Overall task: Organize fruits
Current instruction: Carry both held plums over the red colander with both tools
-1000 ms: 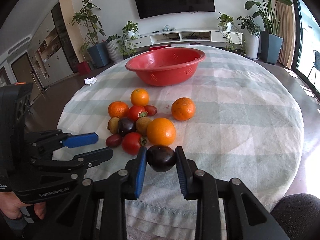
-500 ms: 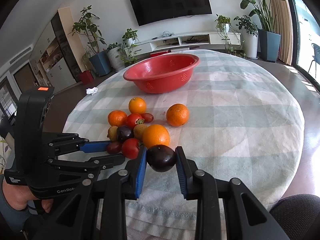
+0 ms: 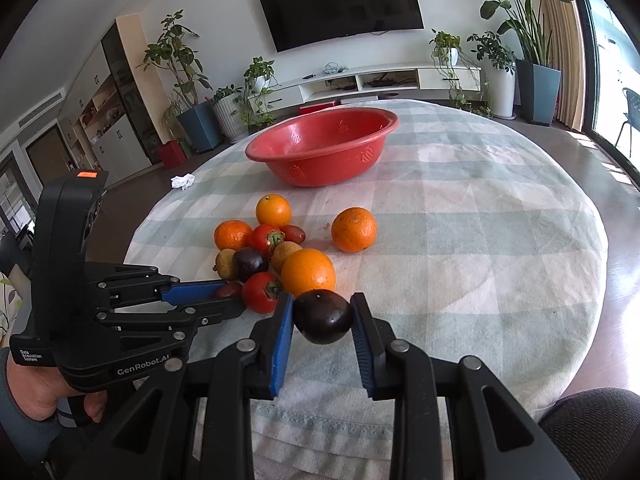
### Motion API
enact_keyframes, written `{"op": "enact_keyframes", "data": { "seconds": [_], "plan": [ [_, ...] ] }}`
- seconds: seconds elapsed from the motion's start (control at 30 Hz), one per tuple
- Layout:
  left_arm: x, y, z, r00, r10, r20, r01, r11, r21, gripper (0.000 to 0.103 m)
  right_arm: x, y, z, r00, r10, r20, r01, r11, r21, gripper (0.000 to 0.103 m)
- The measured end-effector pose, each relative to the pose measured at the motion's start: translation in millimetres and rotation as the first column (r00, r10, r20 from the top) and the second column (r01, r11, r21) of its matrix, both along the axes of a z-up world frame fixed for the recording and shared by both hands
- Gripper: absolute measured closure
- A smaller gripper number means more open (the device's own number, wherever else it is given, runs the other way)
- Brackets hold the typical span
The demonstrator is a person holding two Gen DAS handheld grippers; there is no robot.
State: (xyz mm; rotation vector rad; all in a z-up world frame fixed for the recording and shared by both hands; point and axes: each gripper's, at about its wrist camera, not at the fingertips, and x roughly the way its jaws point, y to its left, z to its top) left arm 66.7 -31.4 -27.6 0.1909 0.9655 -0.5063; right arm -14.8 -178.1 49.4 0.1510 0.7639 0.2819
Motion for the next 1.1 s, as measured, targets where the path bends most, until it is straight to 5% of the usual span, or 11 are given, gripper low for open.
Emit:
{"op": "enact_keyframes", "data": {
  "seconds": [0.3,0.57,0.77,0.9,1.1],
  "plan": [
    [-14,28,11,0.999,0.047,-0.017,-0.048,0.993,-0.11,0.085,1,4,-1,1.0,0.01,-0.003,-0.01,1.0,-0.005,0.072],
    [0,52,60,0.996,0.064,0.068,-0.049,0.977,-0.207,0.085,9,-4,14,1.0,0.007,-0.001,-0.007,1.0,0.017,0.072],
    [54,56,110,0.986,0.059,0.157,-0.025,0.977,-0.21,0.085,49,-39,64,0.994,-0.046,0.098,0.045,0.999,0.014,0.072],
    [110,47,127,0.982,0.063,0.178,-0.032,0.984,-0.174,0.085,94,-36,96,0.991,0.017,0.133,-0.02,1.0,0.024,0.072],
    [184,19,109,0.992,0.049,0.117,-0.039,0.995,-0.09,0.085,179,-3,93,0.988,0.144,0.057,-0.144,0.99,-0.006,0.072]
  ]
}}
